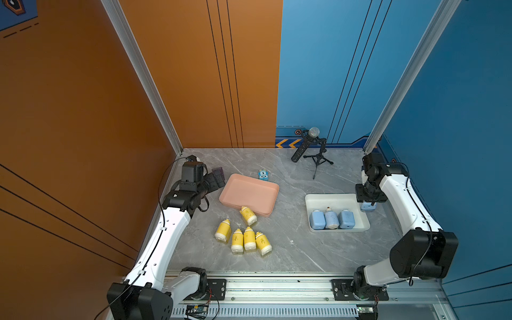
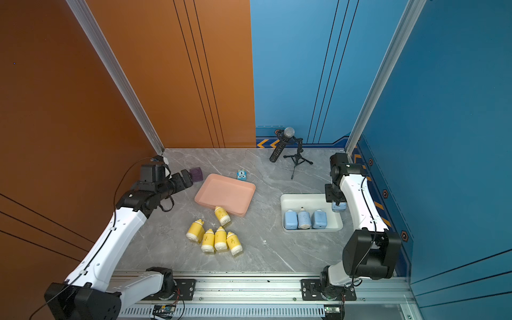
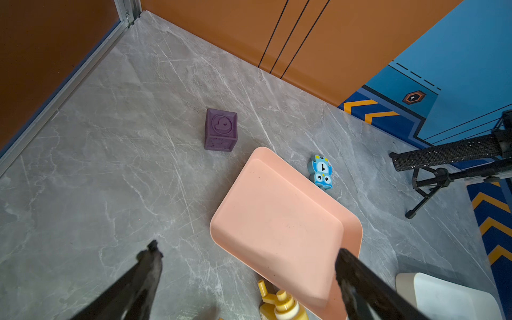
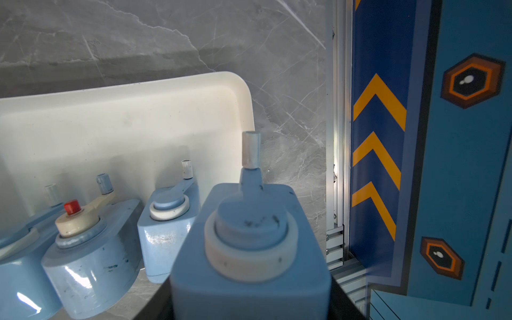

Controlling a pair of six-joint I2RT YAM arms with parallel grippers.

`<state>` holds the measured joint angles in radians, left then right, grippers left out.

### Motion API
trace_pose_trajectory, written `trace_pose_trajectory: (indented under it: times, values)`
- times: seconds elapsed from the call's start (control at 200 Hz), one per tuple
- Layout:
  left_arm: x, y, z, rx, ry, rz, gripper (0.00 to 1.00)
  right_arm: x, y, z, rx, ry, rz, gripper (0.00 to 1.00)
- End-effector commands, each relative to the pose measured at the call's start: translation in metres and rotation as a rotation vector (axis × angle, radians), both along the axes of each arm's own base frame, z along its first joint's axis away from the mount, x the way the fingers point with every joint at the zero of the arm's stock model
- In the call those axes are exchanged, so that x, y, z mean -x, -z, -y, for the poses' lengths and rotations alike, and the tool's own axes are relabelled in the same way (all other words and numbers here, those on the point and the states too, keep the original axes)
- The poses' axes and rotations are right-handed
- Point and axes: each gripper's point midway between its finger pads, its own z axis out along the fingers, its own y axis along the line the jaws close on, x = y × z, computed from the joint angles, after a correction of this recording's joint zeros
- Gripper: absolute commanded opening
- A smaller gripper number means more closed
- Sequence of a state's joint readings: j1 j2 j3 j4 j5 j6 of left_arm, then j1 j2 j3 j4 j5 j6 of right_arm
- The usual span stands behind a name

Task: Place the pencil sharpeners by color into the storage box
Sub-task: Place the pencil sharpener in the storage box.

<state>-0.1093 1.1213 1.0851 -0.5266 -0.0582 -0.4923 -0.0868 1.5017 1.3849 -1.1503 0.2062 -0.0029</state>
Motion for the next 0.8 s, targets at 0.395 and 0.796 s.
trace_pose_trajectory:
  times: [0.395, 0.796]
  values:
    - [0.001, -0.004, -0.001, 0.018, -0.003, 0.025, 0.98, 0.003, 0.048, 0.002, -0.053, -0.059, -0.052, 0.37]
    - [0.000, -0.003, 0.001, 0.006, 0.002, 0.022, 0.98, 0.003, 0.064, -0.003, -0.081, -0.100, -0.089, 0.37]
